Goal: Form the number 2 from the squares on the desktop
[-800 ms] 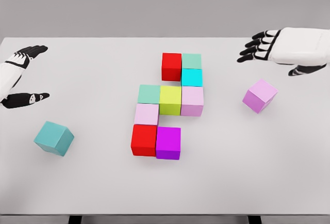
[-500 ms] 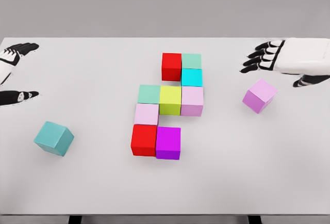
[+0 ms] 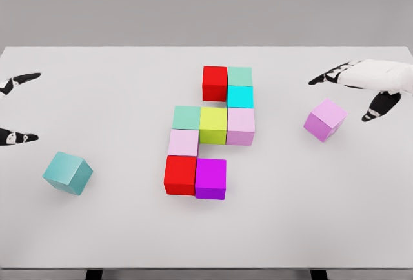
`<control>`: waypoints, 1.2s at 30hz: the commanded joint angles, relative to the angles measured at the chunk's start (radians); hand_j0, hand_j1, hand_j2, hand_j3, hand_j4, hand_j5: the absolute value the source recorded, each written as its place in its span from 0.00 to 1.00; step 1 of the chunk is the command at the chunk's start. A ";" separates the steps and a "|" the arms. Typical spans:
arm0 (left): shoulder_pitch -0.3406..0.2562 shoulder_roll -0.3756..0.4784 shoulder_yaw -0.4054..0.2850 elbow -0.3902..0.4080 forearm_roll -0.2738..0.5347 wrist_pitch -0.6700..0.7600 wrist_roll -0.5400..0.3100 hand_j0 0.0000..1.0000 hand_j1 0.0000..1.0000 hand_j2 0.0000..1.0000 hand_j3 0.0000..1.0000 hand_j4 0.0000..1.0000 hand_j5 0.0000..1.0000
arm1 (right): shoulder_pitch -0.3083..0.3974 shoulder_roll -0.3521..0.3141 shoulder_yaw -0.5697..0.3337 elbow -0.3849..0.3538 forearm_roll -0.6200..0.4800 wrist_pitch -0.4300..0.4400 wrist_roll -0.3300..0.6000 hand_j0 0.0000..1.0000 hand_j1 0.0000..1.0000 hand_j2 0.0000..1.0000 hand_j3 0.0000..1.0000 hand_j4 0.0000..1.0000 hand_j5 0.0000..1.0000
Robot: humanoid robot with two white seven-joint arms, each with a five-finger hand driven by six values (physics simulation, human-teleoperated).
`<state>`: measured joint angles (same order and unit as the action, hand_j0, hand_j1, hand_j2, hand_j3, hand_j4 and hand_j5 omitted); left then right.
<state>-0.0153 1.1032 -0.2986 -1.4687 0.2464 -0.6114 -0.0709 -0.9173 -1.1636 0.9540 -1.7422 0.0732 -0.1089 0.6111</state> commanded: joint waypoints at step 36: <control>0.009 0.353 -0.307 -0.202 0.099 0.000 -0.006 1.00 1.00 1.00 1.00 1.00 1.00 | -0.002 0.123 0.074 0.167 0.247 -0.293 0.000 1.00 1.00 1.00 1.00 1.00 1.00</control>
<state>-0.0060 1.4544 -0.6075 -1.6696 0.3398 -0.6114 -0.0749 -0.9204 -1.0525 1.0312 -1.6029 0.3141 -0.3875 0.6112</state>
